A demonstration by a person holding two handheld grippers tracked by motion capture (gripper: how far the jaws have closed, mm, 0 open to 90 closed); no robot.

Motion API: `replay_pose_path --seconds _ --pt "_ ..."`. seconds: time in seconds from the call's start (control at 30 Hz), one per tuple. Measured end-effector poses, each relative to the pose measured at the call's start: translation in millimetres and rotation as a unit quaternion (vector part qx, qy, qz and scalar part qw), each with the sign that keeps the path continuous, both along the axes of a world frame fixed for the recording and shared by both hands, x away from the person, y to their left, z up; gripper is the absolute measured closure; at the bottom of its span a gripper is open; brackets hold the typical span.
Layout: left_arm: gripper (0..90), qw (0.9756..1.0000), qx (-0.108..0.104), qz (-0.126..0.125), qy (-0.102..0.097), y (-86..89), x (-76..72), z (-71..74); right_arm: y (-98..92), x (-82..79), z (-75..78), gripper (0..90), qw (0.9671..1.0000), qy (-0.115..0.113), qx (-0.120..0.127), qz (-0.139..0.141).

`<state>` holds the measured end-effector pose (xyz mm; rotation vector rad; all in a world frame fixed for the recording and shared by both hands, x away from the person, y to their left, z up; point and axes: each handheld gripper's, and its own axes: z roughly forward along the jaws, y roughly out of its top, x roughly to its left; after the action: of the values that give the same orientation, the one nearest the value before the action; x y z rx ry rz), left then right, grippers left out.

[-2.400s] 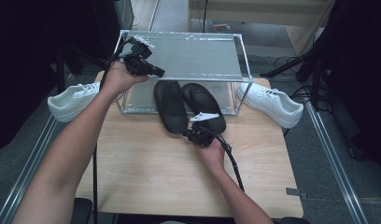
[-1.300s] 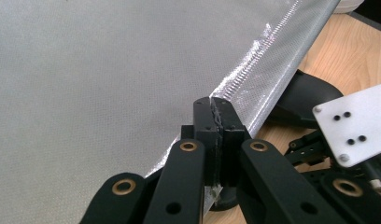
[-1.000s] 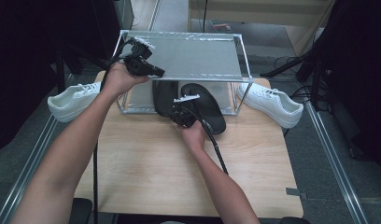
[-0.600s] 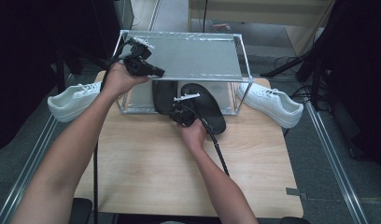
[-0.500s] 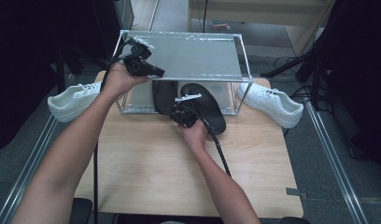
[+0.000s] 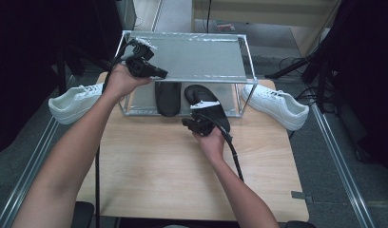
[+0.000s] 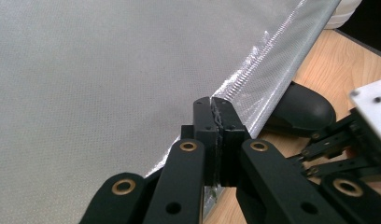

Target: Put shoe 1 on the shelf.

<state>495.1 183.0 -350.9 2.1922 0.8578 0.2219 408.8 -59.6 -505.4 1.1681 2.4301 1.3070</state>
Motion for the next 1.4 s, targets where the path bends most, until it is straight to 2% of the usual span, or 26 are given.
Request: replay_pose_path --seconds 0.2,0.5,0.73,1.13,1.4 --pt "90.0 1.0 0.001 0.002 -0.001 -0.3 -0.1 0.1 -26.0 -10.2 2.4 90.0 1.0 -0.001 0.002 -0.006" --pt "90.0 1.0 -0.001 0.001 0.001 0.1 0.2 0.0 -57.2 -16.3 5.9 90.0 0.9998 -0.007 0.001 -0.02" --pt "90.0 1.0 -0.001 0.001 0.002 0.1 0.2 0.0 -79.0 -19.5 8.2 90.0 0.9994 -0.003 0.005 -0.035" --pt "90.0 1.0 -0.002 0.002 0.002 0.1 0.9 -0.3 -124.8 -29.7 9.8 90.0 0.9972 -0.012 -0.01 -0.073" --pt "90.0 1.0 0.0 0.003 0.0 -0.3 0.1 -0.2 -142.7 -36.7 5.1 90.0 0.9964 -0.009 -0.016 -0.083"
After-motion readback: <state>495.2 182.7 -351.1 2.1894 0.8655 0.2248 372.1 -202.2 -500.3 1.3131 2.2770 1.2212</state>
